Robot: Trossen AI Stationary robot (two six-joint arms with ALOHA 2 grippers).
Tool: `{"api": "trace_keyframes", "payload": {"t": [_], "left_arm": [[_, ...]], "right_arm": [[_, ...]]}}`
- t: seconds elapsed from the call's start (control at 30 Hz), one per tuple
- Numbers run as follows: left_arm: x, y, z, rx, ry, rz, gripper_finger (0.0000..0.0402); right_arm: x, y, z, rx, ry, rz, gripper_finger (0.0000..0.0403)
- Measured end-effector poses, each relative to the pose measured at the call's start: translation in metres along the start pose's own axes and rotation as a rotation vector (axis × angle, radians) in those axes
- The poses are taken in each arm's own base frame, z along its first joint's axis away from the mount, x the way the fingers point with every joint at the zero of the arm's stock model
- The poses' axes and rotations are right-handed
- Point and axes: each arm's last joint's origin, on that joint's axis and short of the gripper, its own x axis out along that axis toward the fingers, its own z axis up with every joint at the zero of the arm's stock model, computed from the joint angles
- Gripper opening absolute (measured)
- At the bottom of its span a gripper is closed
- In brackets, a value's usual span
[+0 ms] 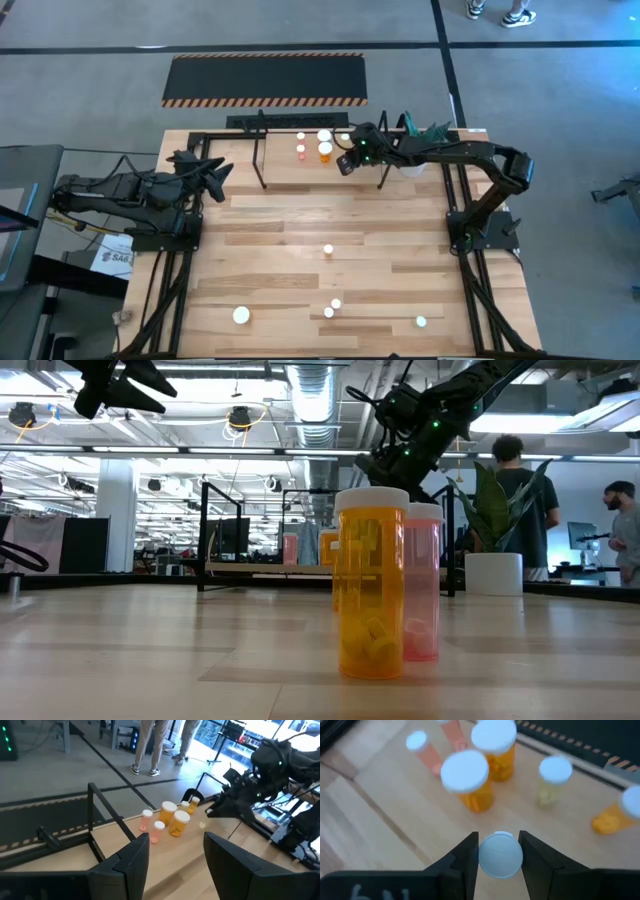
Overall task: Pick and place medicine bottles onto shelf by color
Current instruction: Put the left yellow pill bottle on the shelf aligned with the other yellow pill bottle
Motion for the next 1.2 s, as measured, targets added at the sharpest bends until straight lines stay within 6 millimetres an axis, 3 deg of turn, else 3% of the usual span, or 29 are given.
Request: {"api": "trace_keyframes", "payload": {"t": [0.33, 1.0, 1.2], "left_arm": [[0.0, 0.0, 0.0, 0.086, 0.002, -0.004, 0.0174], [0.0, 0.0, 0.0, 0.155, 0.008, -0.015, 0.0174], [0.0, 0.0, 0.0, 0.156, 0.008, -0.015, 0.0174]], "right_arm": [[0.01, 0.007, -0.003, -0.021, -0.043, -0.026, 0.0145], [0.009, 0.01, 0.001, -0.198, -0.1, -0.052, 0.0142], [0.01, 0.006, 0.002, -0.117, -0.1, -0.064, 0.0145]]}}
